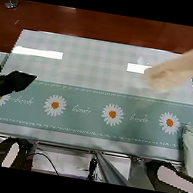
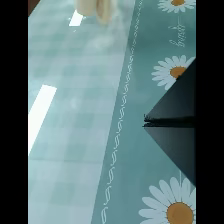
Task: Fold the shirts.
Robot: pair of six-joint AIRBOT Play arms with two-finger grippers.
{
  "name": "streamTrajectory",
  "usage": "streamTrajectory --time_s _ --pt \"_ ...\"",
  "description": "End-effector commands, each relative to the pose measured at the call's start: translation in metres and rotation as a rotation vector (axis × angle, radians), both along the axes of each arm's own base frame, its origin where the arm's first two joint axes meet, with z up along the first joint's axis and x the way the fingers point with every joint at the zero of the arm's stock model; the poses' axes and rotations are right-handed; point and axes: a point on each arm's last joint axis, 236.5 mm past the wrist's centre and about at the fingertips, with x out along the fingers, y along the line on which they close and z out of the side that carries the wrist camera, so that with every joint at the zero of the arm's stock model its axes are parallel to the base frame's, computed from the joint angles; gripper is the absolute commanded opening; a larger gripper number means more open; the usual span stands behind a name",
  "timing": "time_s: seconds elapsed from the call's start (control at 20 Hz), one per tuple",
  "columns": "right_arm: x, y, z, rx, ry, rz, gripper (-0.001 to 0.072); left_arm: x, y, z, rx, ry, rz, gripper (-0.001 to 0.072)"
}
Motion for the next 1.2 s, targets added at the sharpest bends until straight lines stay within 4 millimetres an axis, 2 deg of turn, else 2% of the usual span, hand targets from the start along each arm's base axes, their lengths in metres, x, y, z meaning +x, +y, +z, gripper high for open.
streamTrajectory --time_s 0.0,0.1,0.25,0.4,0.5,0.55,0.6,0.65,0.75,0.8,0.85,0.9,0.95,1.0,1.05,1.1,1.15 --pt "-0.084 -0.087 0.004 -0.128 0.128 -0.323 0.0028 0.004 0.003 0.003 0.001 -0.018 0.017 0.0024" --pt "-0.133 -0.118 -0.006 -0.184 0.187 -0.486 0.0028 0.004 0.003 0.003 0.001 -0.018 0.017 0.0024" --pt "-0.223 -0.148 -0.04 -0.251 0.348 -0.734 0.0029 0.004 0.003 0.003 0.001 -0.018 0.016 0.0024" --pt "-0.305 -0.151 -0.068 -0.315 0.49 -0.916 0.0029 0.004 0.003 0.003 0.0 -0.018 0.017 0.0024" --pt "-0.339 -0.149 -0.079 -0.35 0.519 -1.034 0.0031 0.004 0.003 0.003 0.0 -0.018 0.017 0.0024" --pt "-0.347 -0.148 -0.084 -0.361 0.508 -1.086 0.0139 0.004 0.003 0.003 0.0 -0.017 0.016 0.0024" --pt "-0.352 -0.15 -0.086 -0.381 0.49 -1.115 0.0448 0.004 0.003 0.003 0.0 -0.017 0.016 0.0024" --pt "-0.351 -0.155 -0.084 -0.404 0.466 -1.122 0.0635 0.004 0.003 0.003 0.0 -0.017 0.016 0.0024" --pt "-0.335 -0.168 -0.081 -0.419 0.399 -1.104 0.0632 0.005 0.003 0.002 0.0 -0.016 0.017 0.0024" --pt "-0.318 -0.176 -0.078 -0.41 0.338 -1.077 0.0626 0.007 0.004 0.003 -0.002 -0.019 0.023 0.0024" --pt "-0.282 -0.181 -0.073 -0.366 0.22 -1.013 0.0518 0.012 0.005 0.004 0.009 -0.039 0.017 0.0024" --pt "-0.228 -0.175 -0.061 -0.289 0.053 -0.864 0.0215 0.018 0.006 0.005 0.069 -0.078 -0.027 0.0024" --pt "-0.163 -0.154 -0.041 -0.198 -0.153 -0.657 0.0028 0.028 0.008 0.004 0.098 -0.073 -0.057 0.0023" --pt "-0.103 -0.123 -0.015 -0.089 -0.347 -0.47 0.0028 0.04 0.003 0.011 0.061 -0.05 -0.078 0.0023" --pt "-0.062 -0.093 0.003 -0.001 -0.455 -0.341 0.0028 0.054 -0.015 0.03 -0.001 -0.058 -0.164 0.0022" --pt "-0.029 -0.06 0.01 0.044 -0.502 -0.221 0.0028 0.066 -0.037 0.056 -0.042 -0.091 -0.272 0.0021" --pt "-0.003 -0.025 0.009 0.051 -0.515 -0.104 0.0028 0.08 -0.059 0.08 -0.046 -0.118 -0.363 0.0021"
